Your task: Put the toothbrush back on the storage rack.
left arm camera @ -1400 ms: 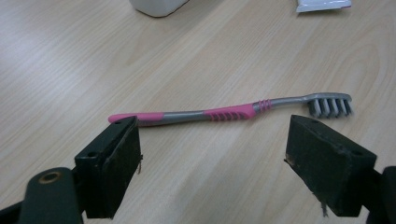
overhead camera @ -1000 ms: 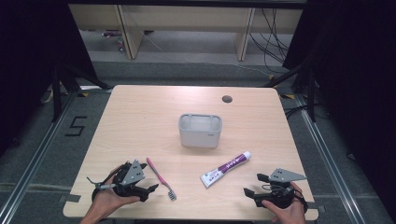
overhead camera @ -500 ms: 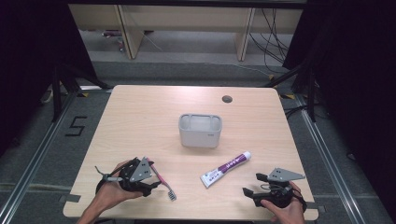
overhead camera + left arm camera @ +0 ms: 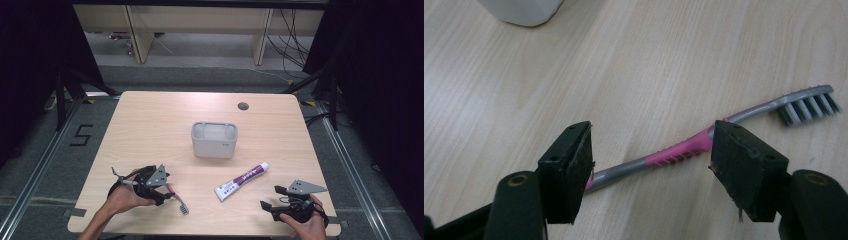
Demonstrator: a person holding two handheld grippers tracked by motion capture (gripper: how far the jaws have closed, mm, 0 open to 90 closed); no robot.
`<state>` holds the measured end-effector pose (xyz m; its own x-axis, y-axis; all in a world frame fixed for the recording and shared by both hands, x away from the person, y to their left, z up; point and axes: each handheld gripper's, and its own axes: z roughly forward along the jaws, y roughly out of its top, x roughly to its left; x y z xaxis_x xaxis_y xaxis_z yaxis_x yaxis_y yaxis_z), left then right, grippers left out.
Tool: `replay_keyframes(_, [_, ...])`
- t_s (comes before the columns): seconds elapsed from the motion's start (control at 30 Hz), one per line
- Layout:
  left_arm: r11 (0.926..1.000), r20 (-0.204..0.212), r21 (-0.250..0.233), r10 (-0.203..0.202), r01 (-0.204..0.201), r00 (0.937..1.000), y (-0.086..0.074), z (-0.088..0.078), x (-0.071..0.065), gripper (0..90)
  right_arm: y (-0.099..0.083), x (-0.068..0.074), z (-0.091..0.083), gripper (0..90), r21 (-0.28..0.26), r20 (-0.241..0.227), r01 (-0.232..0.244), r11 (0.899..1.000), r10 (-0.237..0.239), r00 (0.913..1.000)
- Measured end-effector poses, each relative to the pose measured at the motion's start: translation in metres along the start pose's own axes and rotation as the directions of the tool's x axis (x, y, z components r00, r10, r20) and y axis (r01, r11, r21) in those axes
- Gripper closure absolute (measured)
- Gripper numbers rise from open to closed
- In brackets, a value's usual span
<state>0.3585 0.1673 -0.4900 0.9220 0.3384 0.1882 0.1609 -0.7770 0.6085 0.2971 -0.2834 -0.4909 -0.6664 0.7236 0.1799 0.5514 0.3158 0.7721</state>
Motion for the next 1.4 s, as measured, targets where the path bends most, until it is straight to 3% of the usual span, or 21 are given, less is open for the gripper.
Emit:
replay_keyframes(0.33, [0.9984,0.056,0.047,0.027,-0.029,0.9981,0.003,0.006,0.001,33.4,0.000,-0.001,0.000,20.2,-0.005,0.014,0.006,1.000,-0.006,0.9999])
replay_keyframes(0.63, [0.9973,0.086,0.072,0.009,-0.015,0.9963,0.004,0.008,0.008,38.5,0.000,0.000,0.001,20.5,-0.007,0.000,-0.007,1.000,0.007,1.0000])
replay_keyframes(0.77, [0.9938,0.105,0.109,0.008,-0.019,0.9944,0.006,0.007,0.012,41.9,0.000,0.000,0.002,20.5,-0.007,0.008,-0.010,1.000,0.010,0.9999])
replay_keyframes(0.87, [0.9945,0.114,0.104,-0.018,0.006,0.9933,0.007,0.009,0.012,43.9,0.000,0.000,0.001,20.6,-0.006,0.010,-0.016,1.000,0.016,0.9998])
replay_keyframes(0.93, [0.9937,0.121,0.112,-0.007,-0.007,0.9926,0.008,0.009,0.013,44.3,0.000,0.000,0.001,20.6,-0.005,0.001,-0.018,1.000,0.018,0.9998])
replay_keyframes(0.97, [0.9909,0.131,0.132,0.010,-0.028,0.9913,0.009,0.009,0.014,44.7,0.000,0.001,0.000,20.8,-0.005,-0.003,-0.020,1.000,0.020,0.9998])
replay_keyframes(1.13, [0.9883,0.143,0.149,0.009,-0.030,0.9897,0.012,0.011,0.015,46.6,0.000,0.000,0.001,20.9,-0.015,0.003,-0.005,1.000,0.005,1.0000])
replay_keyframes(1.23, [0.9865,0.151,0.162,0.003,-0.027,0.9886,0.012,0.011,0.016,48.6,0.000,0.001,0.000,21.0,-0.005,-0.004,-0.022,1.000,0.021,0.9998])
replay_keyframes(1.4, [0.9785,0.163,0.203,0.003,-0.036,0.9866,0.012,0.009,0.017,54.1,0.000,0.001,0.000,21.1,-0.007,-0.003,-0.016,1.000,0.016,0.9999])
